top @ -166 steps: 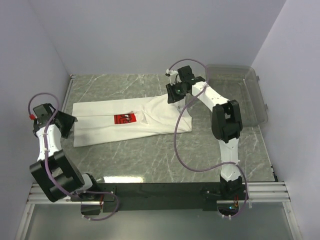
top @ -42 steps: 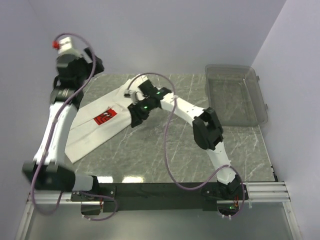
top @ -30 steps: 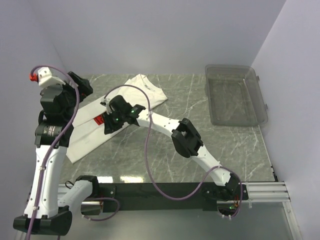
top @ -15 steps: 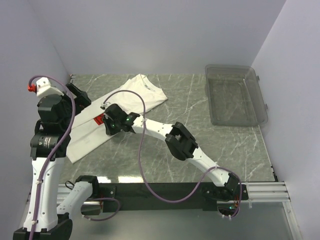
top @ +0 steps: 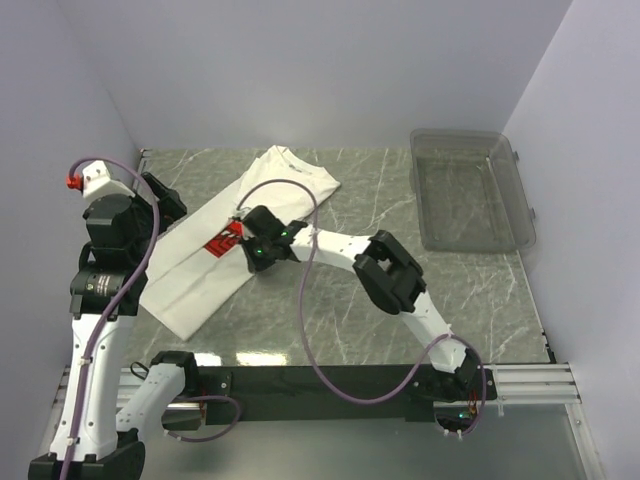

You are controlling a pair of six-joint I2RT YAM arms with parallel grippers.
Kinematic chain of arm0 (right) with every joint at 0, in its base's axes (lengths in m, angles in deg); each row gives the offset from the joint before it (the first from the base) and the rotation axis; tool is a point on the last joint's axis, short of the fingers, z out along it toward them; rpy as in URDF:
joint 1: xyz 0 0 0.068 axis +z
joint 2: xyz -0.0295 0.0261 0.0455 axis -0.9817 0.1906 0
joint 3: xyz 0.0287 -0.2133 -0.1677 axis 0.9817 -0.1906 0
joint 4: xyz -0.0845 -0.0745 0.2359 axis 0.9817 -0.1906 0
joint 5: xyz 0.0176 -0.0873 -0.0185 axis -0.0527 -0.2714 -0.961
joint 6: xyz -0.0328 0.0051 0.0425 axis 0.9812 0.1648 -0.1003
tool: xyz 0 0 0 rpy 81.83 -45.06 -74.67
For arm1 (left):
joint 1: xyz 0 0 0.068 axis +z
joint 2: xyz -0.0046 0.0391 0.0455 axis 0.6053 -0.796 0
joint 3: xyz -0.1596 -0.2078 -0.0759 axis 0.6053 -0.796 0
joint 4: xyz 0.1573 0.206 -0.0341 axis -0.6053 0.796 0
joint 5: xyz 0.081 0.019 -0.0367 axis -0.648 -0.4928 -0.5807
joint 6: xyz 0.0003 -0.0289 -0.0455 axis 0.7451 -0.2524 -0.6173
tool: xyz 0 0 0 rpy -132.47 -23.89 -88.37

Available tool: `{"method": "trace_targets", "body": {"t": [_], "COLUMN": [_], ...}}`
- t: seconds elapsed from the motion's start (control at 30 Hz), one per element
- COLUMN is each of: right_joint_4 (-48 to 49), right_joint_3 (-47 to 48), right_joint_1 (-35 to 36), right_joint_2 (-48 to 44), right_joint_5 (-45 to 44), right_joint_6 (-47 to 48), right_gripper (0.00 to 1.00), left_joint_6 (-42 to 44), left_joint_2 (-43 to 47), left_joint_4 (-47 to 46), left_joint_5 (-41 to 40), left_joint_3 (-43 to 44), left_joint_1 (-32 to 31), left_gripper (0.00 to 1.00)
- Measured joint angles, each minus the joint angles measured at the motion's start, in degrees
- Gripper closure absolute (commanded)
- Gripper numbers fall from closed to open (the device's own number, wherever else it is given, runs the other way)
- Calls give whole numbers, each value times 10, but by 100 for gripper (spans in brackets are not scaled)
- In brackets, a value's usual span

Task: Fold and stack the t-shirts

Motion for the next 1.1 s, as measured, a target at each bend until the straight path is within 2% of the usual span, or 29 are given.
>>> {"method": "trace_targets", "body": {"t": [0.37,0.53,0.73,0.87,0.93,0.97,1.0,1.1], "right_joint_4": [-26,-41,-62,-81,-103,-117,-128,-158], "right_joint_3": [-228,-289,-329,-331,-331,-331,-331,-327], "right_joint_1": [-79,-138,-203,-223,-233,-237,-241,-257], "right_joint_2": [-159,-202,-235,-242,-246,-248,-250,-269], "right_joint_5": [5,14,13,29,59,77,99,181], "right_joint_6": [85,127,175,205,231,248,261,305], "right_gripper": [94,98,97,85,73,63,60,58], "left_joint_6": [-15,-29,-34,-34,-33,-32,-30,-24], "left_joint_2": [6,3,-24,-67,-92,-106,-124,-199], "left_joint_4": [-50,-75,-114,-137,-147,-152,-159,-189], "left_joint_5": [19,47,104,147,162,169,178,214], "left_joint_3": [-62,-90,-117,-140,-156,-164,-170,-172], "left_joint_1": [0,0,0,0,0,0,2,11], "left_gripper": [3,3,4,3,4,5,7,20]}}
